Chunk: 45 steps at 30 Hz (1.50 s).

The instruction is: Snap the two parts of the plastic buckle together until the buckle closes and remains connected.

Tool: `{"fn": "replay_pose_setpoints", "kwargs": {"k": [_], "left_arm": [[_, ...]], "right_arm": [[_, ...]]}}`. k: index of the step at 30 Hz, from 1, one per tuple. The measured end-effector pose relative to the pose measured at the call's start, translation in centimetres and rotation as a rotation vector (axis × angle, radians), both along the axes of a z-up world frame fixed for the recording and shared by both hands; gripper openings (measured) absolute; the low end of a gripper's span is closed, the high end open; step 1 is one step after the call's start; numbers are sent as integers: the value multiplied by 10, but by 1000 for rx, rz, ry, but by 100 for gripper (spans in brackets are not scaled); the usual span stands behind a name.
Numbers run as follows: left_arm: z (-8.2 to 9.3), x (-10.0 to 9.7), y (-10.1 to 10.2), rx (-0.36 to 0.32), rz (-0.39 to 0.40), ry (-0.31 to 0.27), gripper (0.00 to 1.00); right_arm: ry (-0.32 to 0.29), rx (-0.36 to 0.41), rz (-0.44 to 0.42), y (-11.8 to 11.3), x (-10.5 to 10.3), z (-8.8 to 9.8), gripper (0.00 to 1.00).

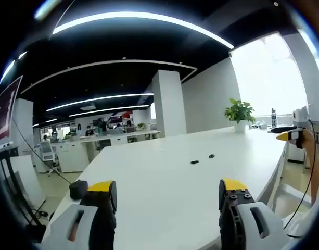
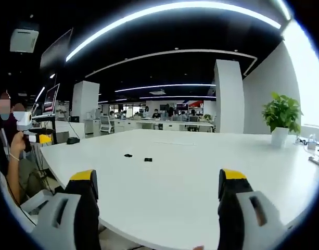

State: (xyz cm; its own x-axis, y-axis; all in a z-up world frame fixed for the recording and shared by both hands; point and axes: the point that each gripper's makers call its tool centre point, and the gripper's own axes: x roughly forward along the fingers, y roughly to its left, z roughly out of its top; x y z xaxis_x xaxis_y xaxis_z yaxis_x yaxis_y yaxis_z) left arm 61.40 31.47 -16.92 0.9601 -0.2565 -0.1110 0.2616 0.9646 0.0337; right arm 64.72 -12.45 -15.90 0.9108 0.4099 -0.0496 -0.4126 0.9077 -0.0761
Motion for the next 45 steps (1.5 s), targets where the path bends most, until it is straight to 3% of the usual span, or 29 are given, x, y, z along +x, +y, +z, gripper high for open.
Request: {"fn": "replay_pose_setpoints", "kwargs": {"k": [17,26,45], "left_arm": [[2,-1,0,-1,2,-7,82],[4,3,-4,3,-6,-11,82],[-8,11,-20,2,-49,13,82]], "right_arm": [[-19,14,9,0,3,7,97],[-49,33,24,4,13,20,97],[-25,63,53,11,67,6,97]]}}
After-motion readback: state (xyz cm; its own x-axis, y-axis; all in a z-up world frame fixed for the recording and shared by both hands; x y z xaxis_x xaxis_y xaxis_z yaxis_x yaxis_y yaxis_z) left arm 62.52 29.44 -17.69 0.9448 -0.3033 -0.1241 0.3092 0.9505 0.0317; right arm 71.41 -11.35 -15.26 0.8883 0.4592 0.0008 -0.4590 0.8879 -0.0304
